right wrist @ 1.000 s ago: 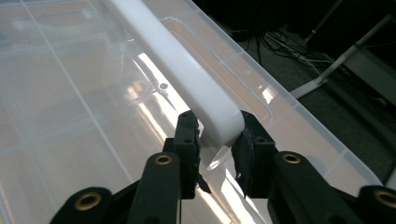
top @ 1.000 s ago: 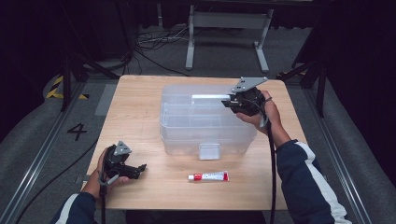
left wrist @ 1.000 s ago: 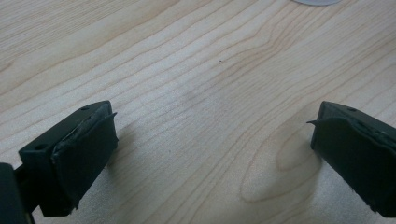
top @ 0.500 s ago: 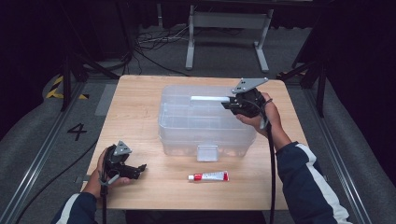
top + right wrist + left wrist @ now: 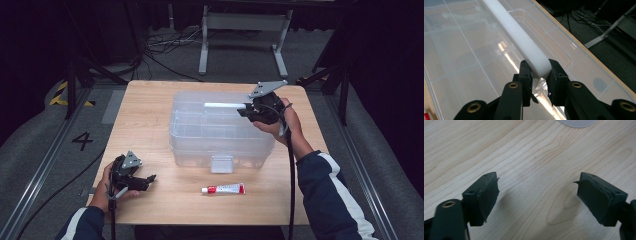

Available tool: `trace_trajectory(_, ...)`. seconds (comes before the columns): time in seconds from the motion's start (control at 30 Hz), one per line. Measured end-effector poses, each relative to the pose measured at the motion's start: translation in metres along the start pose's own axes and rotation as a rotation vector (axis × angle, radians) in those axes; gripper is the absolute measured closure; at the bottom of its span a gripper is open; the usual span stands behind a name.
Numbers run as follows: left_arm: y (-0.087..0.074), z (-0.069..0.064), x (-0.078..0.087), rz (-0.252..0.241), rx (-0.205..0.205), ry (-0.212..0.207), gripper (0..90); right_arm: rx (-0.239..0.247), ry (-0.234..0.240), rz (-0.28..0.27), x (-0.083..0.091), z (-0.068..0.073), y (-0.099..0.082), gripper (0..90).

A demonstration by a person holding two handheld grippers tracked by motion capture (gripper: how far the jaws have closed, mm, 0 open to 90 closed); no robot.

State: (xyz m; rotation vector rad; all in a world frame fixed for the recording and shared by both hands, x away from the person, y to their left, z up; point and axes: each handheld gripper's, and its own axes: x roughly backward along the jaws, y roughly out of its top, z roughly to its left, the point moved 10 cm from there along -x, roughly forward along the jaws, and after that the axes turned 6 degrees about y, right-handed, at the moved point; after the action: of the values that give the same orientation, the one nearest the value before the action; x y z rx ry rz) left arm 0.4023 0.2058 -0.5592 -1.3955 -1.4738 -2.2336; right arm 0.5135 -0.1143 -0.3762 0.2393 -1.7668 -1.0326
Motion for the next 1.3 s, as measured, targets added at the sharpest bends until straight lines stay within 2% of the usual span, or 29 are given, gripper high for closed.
trace_trajectory(0.03,0.003,-0.001,0.001,-0.013,0.006,-0.004,23.7,-0.002,-0.001,0.006,0.000,0.000,0.001,75.4)
trace_trajectory(0.13,0.013,-0.004,0.005,-0.043,0.005,-0.023,32.8,-0.009,-0.004,0.017,0.000,-0.001,0.002,75.3)
trace_trajectory(0.23,0.019,-0.003,0.008,-0.061,0.008,-0.010,40.7,-0.024,-0.003,0.020,0.001,-0.002,0.003,75.2)
trace_trajectory(0.27,0.025,-0.003,0.011,-0.078,0.001,0.000,40.7,-0.024,-0.003,0.020,0.001,-0.002,0.003,75.2)
trace_trajectory(0.37,0.039,-0.007,0.019,-0.124,0.005,-0.017,50.1,-0.033,-0.002,0.029,0.001,-0.004,0.006,75.1)
trace_trajectory(0.43,0.045,-0.008,0.021,-0.134,-0.019,-0.006,58.5,-0.039,0.002,0.040,0.001,-0.005,0.007,75.0)
trace_trajectory(0.57,0.056,-0.008,0.023,-0.159,-0.028,0.003,73.8,-0.050,0.004,0.042,0.001,-0.008,0.009,74.9)
trace_trajectory(0.67,0.060,-0.008,0.024,-0.166,-0.032,0.008,79.2,-0.055,0.007,0.041,0.001,-0.009,0.010,74.8)
trace_trajectory(0.73,0.065,-0.010,0.025,-0.185,-0.049,0.008,87.6,-0.066,0.007,0.038,0.001,-0.011,0.013,74.5)
trace_trajectory(1.0,0.078,-0.017,0.023,-0.204,-0.060,-0.006,89.9,-0.076,0.001,0.060,-0.001,-0.017,0.017,74.0)
trace_trajectory(1.13,0.087,-0.022,0.023,-0.232,-0.051,-0.027,90.0,-0.079,0.000,0.062,-0.001,-0.018,0.018,74.0)
trace_trajectory(1.3,0.098,-0.025,0.025,-0.259,-0.055,-0.027,90.0,-0.077,-0.001,0.072,-0.001,-0.018,0.019,74.0)
